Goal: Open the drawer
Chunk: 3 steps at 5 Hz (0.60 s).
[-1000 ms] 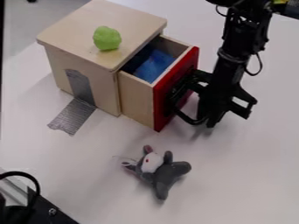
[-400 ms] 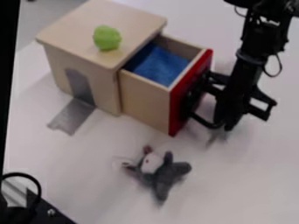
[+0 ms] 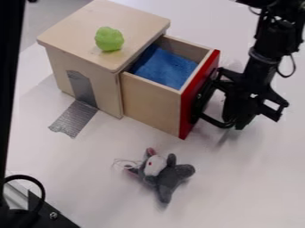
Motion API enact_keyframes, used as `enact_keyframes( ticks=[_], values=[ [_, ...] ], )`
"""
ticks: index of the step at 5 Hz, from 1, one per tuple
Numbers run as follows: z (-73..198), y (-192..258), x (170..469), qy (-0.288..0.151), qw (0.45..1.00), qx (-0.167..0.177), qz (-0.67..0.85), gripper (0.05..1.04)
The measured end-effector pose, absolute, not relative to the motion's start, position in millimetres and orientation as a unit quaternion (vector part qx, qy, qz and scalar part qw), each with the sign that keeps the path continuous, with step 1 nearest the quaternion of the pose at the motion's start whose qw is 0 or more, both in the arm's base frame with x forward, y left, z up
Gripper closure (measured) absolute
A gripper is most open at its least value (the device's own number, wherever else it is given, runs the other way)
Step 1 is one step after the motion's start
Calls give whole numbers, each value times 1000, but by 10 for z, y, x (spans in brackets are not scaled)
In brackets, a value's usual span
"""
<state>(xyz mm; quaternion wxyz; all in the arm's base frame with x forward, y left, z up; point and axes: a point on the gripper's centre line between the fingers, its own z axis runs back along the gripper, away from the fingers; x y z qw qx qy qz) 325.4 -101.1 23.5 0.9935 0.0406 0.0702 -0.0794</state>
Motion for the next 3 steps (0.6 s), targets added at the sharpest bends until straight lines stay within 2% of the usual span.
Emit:
enact_keyframes(
  ticks=[1,2,3],
  values=[
    [326,-1031,3276,47,994,56,-79,376],
    [617,-1000,3326,3,995,65,-74,126],
    [842,-956,3326,-21,996,74,-56,84]
  ],
)
